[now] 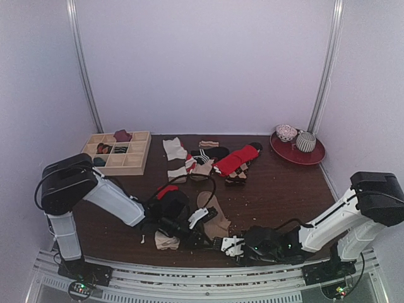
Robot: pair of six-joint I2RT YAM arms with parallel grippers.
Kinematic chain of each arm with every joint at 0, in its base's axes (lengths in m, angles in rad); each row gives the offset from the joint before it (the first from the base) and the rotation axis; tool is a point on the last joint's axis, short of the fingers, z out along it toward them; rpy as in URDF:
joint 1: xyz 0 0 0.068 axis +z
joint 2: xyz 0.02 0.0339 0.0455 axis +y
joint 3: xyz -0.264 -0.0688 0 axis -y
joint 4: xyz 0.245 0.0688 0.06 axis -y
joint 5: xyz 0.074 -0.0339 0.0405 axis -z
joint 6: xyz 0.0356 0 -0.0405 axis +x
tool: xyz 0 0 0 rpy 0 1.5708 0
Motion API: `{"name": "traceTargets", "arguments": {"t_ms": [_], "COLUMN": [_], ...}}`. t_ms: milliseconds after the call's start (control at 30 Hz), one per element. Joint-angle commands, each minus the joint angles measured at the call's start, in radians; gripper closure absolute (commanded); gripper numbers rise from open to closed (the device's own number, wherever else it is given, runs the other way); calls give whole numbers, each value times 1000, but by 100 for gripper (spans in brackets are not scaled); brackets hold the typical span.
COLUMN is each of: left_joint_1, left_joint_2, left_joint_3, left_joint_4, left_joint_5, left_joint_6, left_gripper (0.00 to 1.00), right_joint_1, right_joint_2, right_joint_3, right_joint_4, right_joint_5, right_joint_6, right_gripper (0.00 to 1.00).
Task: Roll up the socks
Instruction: Roll the sock at the center of the board.
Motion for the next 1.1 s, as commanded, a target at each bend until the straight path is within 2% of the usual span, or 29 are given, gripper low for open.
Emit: {"name": "traceTargets", "arguments": {"t_ms": [0, 33, 133, 200, 300, 433, 567, 733, 1067], "left_joint_1": [1, 1, 1, 1, -3, -23, -33, -33, -49], "left_joint_2": [29, 9, -85, -175, -294, -406, -436, -349, -214], "left_joint_3": [-68, -70, -83, -101, -110, -139, -195, -215, -197], "left_joint_4": [-206, -212, -214, -211, -206, -102, 50, 140, 221], "left_joint_5": [-60, -75, -149, -222, -345, -427, -344, -307, -267], "left_joint_6": [31, 46, 92, 136, 199, 296, 384, 409, 414], "left_gripper": [100, 95, 71, 63, 58, 56, 55, 54, 54], "right_joint_1": [-14, -21, -51, -88, -169, -262, -323, -366, -413], "right_joint_2": [46, 41, -9, -51, -82, -25, 83, 153, 253], "right_joint_3": [51, 51, 26, 26, 81, 243, 358, 367, 364], "right_joint_4": [-84, -90, -82, -104, -203, -483, -670, -652, -616], "right_joint_5": [-24, -43, -137, -236, -426, -637, -778, -903, -965], "right_joint_6": [102, 136, 239, 313, 424, 502, 529, 560, 582], "right_gripper": [88, 91, 94, 94, 95, 94, 93, 93, 93]}}
